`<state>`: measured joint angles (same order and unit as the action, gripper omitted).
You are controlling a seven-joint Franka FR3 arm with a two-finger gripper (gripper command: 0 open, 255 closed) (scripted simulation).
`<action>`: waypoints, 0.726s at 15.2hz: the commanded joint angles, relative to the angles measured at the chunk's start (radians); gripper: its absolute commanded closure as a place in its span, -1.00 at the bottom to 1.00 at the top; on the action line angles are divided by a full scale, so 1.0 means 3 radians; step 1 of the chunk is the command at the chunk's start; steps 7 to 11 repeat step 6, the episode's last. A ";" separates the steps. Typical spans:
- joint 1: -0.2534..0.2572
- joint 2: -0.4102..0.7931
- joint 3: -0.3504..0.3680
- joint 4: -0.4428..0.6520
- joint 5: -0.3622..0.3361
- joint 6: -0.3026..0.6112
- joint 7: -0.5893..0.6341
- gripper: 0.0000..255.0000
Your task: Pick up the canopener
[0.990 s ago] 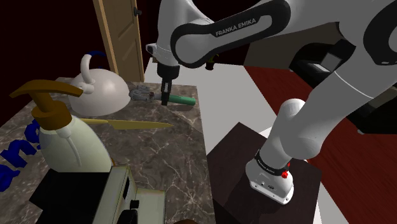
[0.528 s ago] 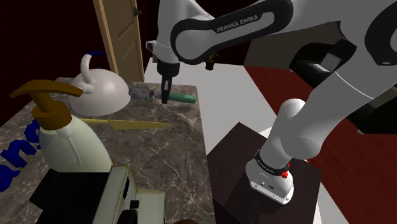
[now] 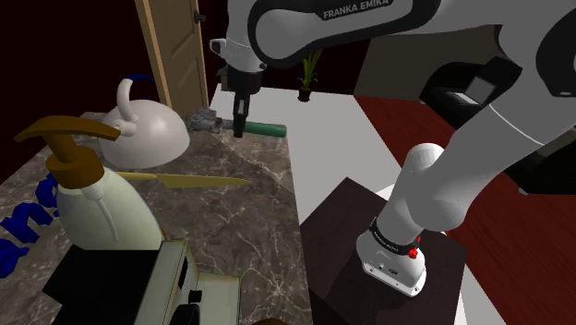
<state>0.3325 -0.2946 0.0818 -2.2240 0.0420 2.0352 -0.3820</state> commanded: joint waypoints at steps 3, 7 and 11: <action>-0.0001 -0.0028 -0.0004 0.0162 -0.0002 -0.0190 0.0002 1.00; -0.0002 -0.0034 -0.0005 0.0208 -0.0003 -0.0242 0.0003 1.00; -0.0002 -0.0034 -0.0005 0.0208 -0.0003 -0.0242 0.0003 1.00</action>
